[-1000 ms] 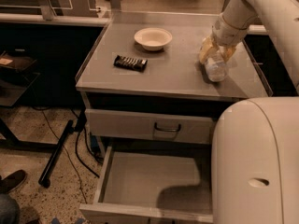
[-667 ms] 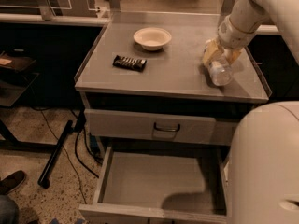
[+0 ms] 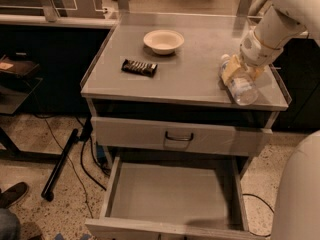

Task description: Place blue plastic bottle into middle drawer

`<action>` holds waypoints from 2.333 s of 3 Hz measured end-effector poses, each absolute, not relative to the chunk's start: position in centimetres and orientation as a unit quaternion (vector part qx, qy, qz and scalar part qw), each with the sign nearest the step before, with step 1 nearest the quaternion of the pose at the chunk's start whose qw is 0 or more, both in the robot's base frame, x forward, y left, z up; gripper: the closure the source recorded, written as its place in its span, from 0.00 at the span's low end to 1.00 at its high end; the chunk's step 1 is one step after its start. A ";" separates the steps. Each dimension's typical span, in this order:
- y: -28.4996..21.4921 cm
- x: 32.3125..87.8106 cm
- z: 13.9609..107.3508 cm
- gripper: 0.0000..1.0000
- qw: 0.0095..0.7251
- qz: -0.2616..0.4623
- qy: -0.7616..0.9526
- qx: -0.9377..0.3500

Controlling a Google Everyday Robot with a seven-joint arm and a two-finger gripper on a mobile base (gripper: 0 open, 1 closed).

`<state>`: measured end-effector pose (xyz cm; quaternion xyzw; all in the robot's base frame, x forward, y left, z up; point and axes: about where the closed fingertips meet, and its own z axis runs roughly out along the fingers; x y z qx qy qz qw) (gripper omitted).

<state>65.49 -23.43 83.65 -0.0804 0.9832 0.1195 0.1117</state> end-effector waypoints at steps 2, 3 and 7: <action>-23.7 60.9 86.4 1.00 0.108 0.124 0.984 -0.070; -23.9 56.2 87.0 1.00 0.102 0.139 0.981 -0.094; -20.1 45.2 85.1 1.00 0.065 0.184 0.966 -0.170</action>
Offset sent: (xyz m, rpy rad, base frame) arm -0.0883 -0.0081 0.0451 0.0213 0.0252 -0.0494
